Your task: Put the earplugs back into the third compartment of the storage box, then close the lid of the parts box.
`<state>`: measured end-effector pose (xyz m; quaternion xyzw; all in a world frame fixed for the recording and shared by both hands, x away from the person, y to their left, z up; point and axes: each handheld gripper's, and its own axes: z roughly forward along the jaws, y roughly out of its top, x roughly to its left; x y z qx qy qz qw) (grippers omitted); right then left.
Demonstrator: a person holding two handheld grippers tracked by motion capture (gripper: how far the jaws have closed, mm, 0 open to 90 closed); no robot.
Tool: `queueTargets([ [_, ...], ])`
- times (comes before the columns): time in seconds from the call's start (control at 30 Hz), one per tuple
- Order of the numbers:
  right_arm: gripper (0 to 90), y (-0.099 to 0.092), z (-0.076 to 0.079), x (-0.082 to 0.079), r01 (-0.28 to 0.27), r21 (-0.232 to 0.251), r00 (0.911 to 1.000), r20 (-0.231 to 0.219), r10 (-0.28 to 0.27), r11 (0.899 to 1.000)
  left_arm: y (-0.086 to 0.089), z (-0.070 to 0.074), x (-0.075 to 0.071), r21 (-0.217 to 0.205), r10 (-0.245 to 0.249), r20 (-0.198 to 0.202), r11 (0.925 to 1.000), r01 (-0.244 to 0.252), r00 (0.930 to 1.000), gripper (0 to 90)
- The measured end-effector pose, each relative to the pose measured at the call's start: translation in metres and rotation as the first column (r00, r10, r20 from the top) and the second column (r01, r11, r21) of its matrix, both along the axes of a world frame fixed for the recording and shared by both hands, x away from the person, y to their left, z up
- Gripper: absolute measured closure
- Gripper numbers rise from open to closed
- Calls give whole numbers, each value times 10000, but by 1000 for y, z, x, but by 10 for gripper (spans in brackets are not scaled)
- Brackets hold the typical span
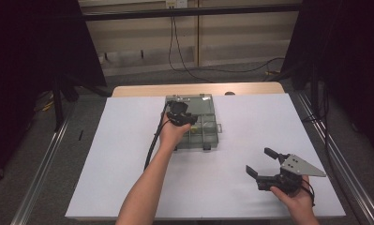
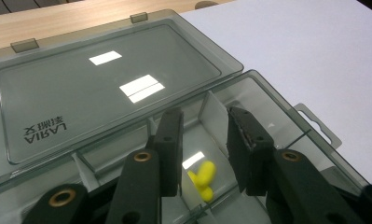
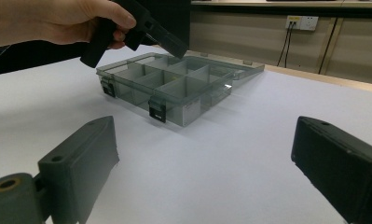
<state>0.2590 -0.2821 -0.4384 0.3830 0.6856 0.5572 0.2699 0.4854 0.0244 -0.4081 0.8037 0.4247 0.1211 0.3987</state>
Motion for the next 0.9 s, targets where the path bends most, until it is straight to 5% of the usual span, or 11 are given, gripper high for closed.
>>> queueTargets([
  [0.9, 60, 2, -2, 5, 10, -133, 9999, -123, -12, 9999, 33, 16, 0, -150, 618, -26, 9980, -618, 9981, 238],
])
